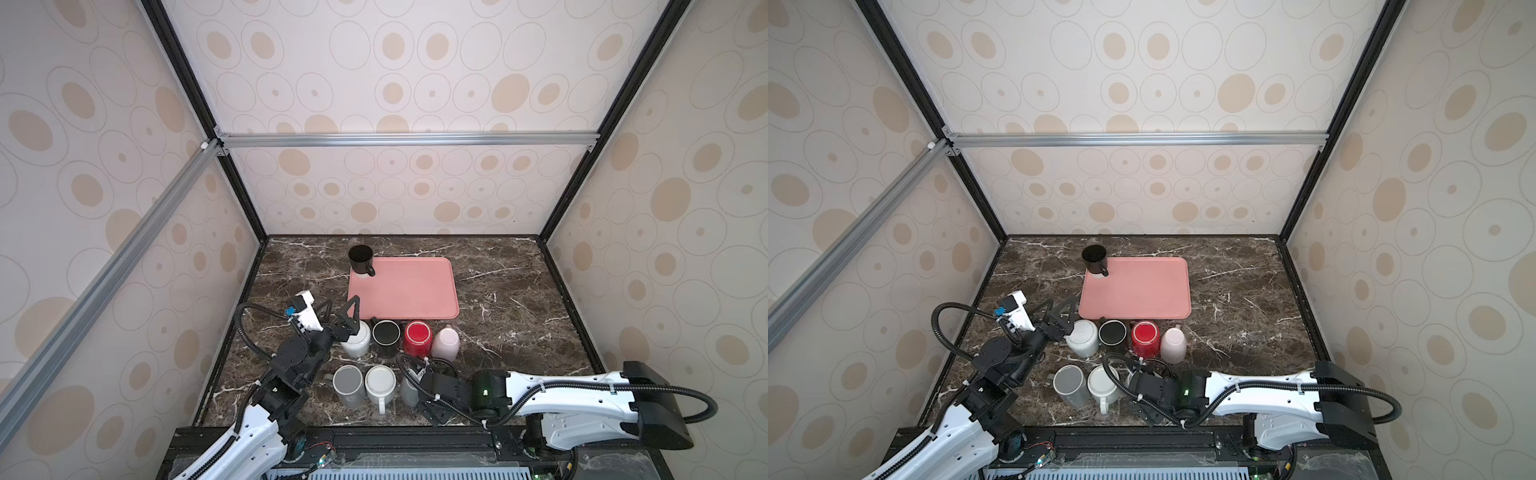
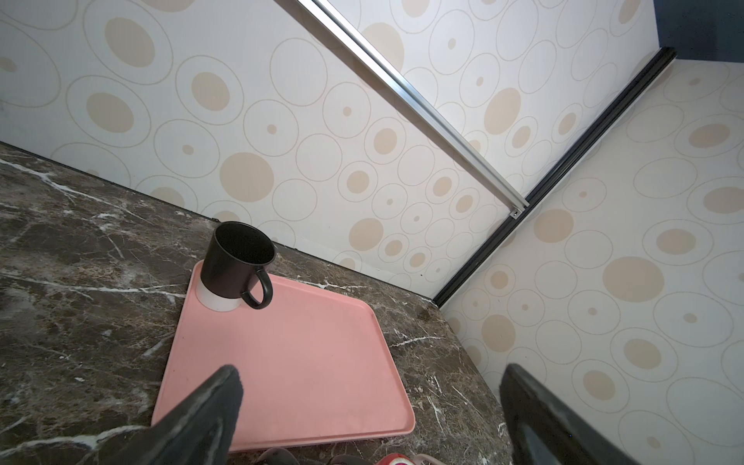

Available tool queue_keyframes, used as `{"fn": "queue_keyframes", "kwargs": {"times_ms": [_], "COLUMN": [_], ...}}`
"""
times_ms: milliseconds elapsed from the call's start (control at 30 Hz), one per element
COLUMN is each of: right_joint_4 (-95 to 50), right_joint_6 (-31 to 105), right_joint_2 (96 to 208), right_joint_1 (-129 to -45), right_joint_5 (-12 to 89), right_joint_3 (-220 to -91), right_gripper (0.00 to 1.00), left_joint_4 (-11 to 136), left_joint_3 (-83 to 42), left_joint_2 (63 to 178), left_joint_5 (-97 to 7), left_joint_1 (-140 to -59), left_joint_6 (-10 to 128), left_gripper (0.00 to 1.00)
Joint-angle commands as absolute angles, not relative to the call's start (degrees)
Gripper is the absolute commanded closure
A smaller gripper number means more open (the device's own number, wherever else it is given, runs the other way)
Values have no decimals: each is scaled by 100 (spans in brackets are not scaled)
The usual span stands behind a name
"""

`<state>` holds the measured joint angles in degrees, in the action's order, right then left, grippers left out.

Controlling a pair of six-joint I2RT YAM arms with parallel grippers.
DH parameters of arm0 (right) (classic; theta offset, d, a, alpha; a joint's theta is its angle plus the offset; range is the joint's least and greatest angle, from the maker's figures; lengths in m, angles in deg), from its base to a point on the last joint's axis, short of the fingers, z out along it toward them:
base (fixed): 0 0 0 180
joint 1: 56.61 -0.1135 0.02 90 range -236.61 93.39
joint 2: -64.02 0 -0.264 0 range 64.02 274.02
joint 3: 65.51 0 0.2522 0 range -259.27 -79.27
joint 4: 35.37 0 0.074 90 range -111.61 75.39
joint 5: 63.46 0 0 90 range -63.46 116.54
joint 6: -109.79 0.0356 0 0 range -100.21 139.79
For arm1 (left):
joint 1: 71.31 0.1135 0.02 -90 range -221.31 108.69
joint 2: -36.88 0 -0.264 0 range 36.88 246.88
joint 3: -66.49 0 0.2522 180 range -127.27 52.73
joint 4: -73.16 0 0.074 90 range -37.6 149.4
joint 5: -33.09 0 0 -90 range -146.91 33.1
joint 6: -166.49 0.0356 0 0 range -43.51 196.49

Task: Turn the mug right side up
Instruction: Pick up the mug from the bottom-center of the table.

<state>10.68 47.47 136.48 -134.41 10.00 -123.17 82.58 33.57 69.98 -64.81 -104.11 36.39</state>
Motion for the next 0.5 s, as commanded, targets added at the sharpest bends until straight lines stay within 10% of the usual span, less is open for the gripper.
{"fn": "queue_keyframes", "kwargs": {"times_ms": [0, 467], "right_joint_4": [1051, 686], "right_joint_6": [4822, 4776], "right_joint_2": [13856, 13474], "right_joint_1": [-13484, -13464], "right_joint_5": [914, 870], "right_joint_3": [-12293, -11927], "right_gripper": [18, 31], "left_joint_4": [8252, 8366], "left_joint_3": [3397, 3533], "left_joint_2": [6936, 6950], "left_joint_5": [-6491, -6396], "left_joint_1": [-10400, -10399], "left_joint_6": [3536, 3440], "left_gripper": [1, 1]}}
